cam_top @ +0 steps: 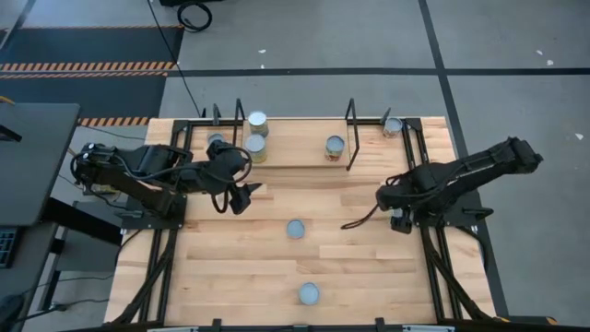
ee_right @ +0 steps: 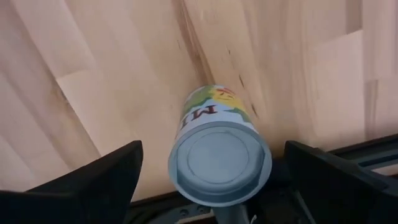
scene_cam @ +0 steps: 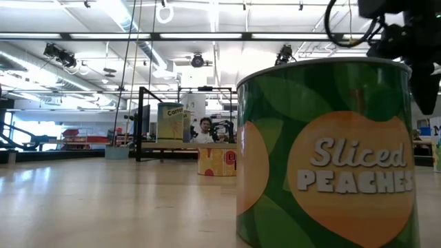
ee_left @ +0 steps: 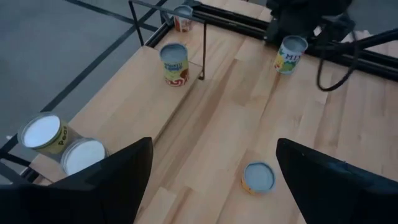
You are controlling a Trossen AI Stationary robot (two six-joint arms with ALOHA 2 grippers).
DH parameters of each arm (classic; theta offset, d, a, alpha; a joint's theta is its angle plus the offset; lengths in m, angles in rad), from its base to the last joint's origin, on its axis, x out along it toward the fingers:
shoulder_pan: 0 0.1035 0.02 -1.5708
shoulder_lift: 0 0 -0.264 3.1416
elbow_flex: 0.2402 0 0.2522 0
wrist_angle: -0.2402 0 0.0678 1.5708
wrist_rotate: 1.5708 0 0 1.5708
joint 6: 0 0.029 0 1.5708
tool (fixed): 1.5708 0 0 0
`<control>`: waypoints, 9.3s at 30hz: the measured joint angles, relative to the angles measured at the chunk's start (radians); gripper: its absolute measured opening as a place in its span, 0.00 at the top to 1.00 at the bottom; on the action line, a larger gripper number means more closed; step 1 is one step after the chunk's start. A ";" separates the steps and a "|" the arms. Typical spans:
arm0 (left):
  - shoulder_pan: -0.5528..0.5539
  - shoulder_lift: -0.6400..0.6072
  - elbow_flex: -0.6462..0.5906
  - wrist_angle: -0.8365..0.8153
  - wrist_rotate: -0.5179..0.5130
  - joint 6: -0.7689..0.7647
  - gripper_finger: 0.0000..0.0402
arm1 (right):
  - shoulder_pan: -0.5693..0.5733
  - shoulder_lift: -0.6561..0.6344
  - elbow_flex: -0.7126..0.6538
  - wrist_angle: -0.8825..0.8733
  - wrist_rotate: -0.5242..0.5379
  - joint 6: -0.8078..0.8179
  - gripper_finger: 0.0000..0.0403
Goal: Pick and place cans onto a shelf
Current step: Put the white can on the shelf aligned with the light green can, then put the yellow can on the shelf aligned with the light green can
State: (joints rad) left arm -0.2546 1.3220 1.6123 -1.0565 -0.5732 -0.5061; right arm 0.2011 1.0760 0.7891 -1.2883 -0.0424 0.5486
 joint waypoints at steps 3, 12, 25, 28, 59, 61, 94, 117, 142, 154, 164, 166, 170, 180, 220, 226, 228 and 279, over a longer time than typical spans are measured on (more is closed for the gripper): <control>0.000 0.000 0.000 -0.002 0.000 0.002 0.14 | -0.042 0.029 0.003 -0.005 -0.040 -0.010 0.01; 0.000 0.000 0.000 -0.002 0.000 0.043 0.14 | -0.144 0.190 0.010 -0.017 -0.111 -0.013 0.01; -0.008 0.000 0.000 -0.008 0.008 0.137 0.14 | -0.169 0.371 0.032 -0.079 -0.178 0.034 0.08; -0.008 0.000 0.000 -0.018 0.009 0.152 0.14 | -0.167 0.393 0.031 -0.086 -0.189 0.035 0.13; 0.237 -0.076 0.000 -0.116 0.054 0.286 0.14 | -0.459 0.709 1.245 -0.280 0.141 -0.364 0.28; 0.282 -0.081 0.000 -0.117 0.067 0.307 0.14 | -0.511 0.766 1.321 -0.283 0.169 -0.450 0.28; 0.795 -0.078 0.000 0.316 0.229 0.672 0.14 | -0.779 1.166 1.511 -0.283 0.442 -1.039 0.28; 0.794 -0.079 0.000 0.134 0.422 0.712 0.14 | -0.718 1.166 1.483 -0.282 0.571 -1.313 0.28; 0.794 -0.080 0.000 0.133 0.422 0.760 0.14 | -0.754 1.165 1.374 -0.276 0.461 -1.308 0.20; 0.794 -0.080 0.000 0.139 0.421 0.761 0.14 | -0.754 1.163 1.387 -0.265 0.460 -1.300 0.16; 0.794 -0.080 0.000 0.147 0.421 0.753 0.14 | -0.730 1.152 1.388 -0.269 0.464 -1.251 0.15; 0.794 -0.080 0.000 0.153 0.421 0.753 0.14 | -0.724 1.132 1.388 -0.267 0.465 -1.249 0.15; 0.794 -0.080 0.000 0.176 0.421 0.753 0.14 | -0.720 1.075 1.388 -0.248 0.467 -1.208 0.15; 0.794 -0.080 0.000 0.192 0.420 0.719 0.14 | -0.806 0.967 1.389 -0.199 0.196 -0.724 0.34; 0.795 -0.080 0.000 0.291 0.391 0.674 0.14 | -0.883 0.968 1.118 0.102 0.133 -0.593 0.99; 0.795 -0.086 0.000 0.287 0.361 0.674 0.14 | -0.876 0.948 1.228 0.010 0.135 -0.546 0.99; 0.795 -0.100 0.000 0.287 0.353 0.675 0.14 | -0.857 0.941 1.285 -0.052 0.123 -0.499 0.99; -0.151 -0.248 0.000 -0.348 0.115 -0.231 0.14 | -0.033 0.938 0.812 0.565 0.015 -0.552 0.05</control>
State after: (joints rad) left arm -0.4059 1.0744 1.6123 -1.4048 -0.4585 -0.7368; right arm 0.1685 2.0140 1.6009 -0.7232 -0.0271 -0.0036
